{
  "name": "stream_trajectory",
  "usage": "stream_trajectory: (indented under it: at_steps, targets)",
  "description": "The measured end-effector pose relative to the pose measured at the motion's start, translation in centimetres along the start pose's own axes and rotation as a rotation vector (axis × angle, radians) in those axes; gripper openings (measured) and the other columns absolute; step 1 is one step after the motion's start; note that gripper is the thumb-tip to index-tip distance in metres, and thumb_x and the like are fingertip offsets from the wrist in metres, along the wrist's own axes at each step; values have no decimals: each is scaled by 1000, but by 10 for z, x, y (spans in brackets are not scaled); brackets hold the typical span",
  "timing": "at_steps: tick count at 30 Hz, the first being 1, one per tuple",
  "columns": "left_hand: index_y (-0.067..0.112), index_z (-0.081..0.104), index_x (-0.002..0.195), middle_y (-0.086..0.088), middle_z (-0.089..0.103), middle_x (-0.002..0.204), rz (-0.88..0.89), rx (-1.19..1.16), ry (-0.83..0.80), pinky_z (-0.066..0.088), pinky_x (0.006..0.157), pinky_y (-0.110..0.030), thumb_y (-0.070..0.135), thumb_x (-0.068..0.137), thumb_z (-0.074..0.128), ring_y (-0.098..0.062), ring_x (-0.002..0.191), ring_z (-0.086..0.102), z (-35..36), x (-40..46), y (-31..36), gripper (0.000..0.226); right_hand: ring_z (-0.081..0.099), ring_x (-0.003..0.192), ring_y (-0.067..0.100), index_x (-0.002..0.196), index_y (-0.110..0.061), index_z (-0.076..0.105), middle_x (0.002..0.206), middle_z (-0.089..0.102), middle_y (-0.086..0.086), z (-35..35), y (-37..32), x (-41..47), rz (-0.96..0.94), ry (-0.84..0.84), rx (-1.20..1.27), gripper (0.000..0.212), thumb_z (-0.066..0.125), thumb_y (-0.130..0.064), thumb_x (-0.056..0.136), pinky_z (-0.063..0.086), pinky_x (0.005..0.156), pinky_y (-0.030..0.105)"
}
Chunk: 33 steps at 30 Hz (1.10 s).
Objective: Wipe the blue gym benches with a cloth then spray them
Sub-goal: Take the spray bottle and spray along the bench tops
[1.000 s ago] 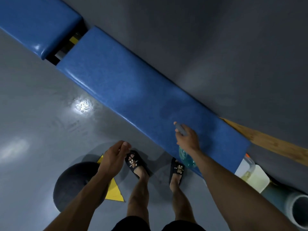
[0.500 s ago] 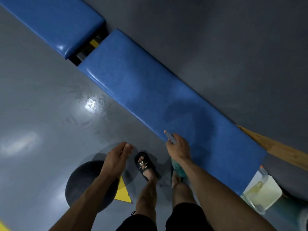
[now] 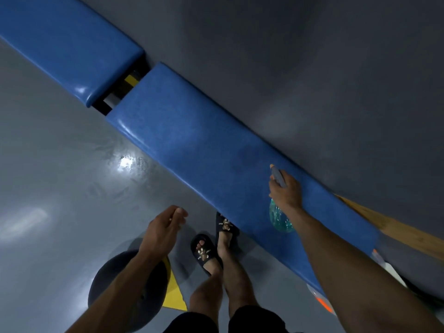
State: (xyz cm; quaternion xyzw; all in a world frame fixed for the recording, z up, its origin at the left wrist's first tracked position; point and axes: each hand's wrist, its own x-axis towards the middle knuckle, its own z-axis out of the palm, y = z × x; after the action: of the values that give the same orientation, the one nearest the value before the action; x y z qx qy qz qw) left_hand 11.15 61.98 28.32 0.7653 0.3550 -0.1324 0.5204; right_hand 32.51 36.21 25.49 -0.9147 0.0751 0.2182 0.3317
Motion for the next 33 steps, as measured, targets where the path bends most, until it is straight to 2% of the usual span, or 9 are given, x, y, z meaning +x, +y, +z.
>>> stream_trajectory:
  at_steps: [4, 8, 10, 14, 18, 23, 28, 31, 33]
  targets:
    - [24, 68, 91, 4, 71, 83, 2, 19, -6, 49, 66, -26, 36, 105, 43, -2, 71, 64, 2, 11, 9, 30, 65, 66, 35, 70, -25, 52, 69, 60, 6, -3, -7, 17, 31, 4, 0, 20, 53, -31, 89, 59, 59, 53]
    - [27, 67, 91, 4, 71, 83, -3, 33, -10, 51, 67, -29, 38, 105, 43, -5, 71, 65, 3, 19, 14, 30, 68, 65, 28, 75, -22, 58, 71, 61, 2, 2, -7, 18, 86, -106, -78, 20, 44, -36, 77, 60, 62, 50]
    - [27, 67, 91, 4, 71, 84, -12, 32, -8, 50, 67, -27, 38, 105, 42, -5, 72, 65, 3, 21, 18, 30, 67, 64, 28, 77, -20, 58, 70, 62, 4, 6, -11, 9, 76, -161, -110, 16, 47, -31, 81, 60, 61, 47]
    - [27, 68, 92, 5, 71, 83, -32, 26, 21, 50, 66, -27, 38, 105, 43, -5, 71, 65, -1, 25, 26, 30, 61, 67, 29, 79, -19, 53, 71, 59, 3, 30, -17, -14, -73, -303, -152, 9, 55, -26, 83, 53, 62, 46]
    - [25, 68, 93, 6, 71, 84, -45, 0, 66, 47, 65, -21, 36, 105, 43, -2, 72, 65, -11, 24, 29, 30, 60, 76, 29, 88, -19, 58, 81, 64, 0, 69, -26, -28, -236, -444, -179, 26, 46, -37, 75, 51, 67, 46]
    - [27, 67, 91, 7, 71, 82, -88, 6, 108, 54, 68, -30, 36, 106, 43, -4, 73, 65, -23, 21, 19, 30, 59, 77, 33, 86, -16, 55, 81, 60, 4, 105, -61, -41, -336, -531, -255, 14, 52, -29, 81, 48, 65, 42]
    - [22, 65, 88, 0, 70, 82, -105, 17, 118, 57, 72, -45, 38, 106, 41, -17, 75, 67, -32, 26, 5, 34, 50, 75, 23, 80, -19, 44, 80, 49, -4, 123, -77, -32, -316, -456, -323, 17, 57, -24, 91, 41, 67, 37]
    - [26, 65, 84, 2, 71, 80, -97, -1, 114, 56, 71, -41, 38, 106, 42, -15, 73, 67, -40, 31, 6, 34, 45, 73, 20, 79, -20, 44, 79, 47, -4, 122, -80, -22, -264, -414, -317, 16, 56, -22, 90, 36, 66, 35]
    - [28, 64, 80, 4, 70, 77, -97, -22, 111, 55, 68, -40, 41, 104, 43, -12, 70, 65, -47, 37, 5, 34, 46, 69, 20, 76, -19, 44, 74, 48, -3, 117, -81, -14, -234, -372, -280, 17, 56, -20, 88, 41, 62, 41]
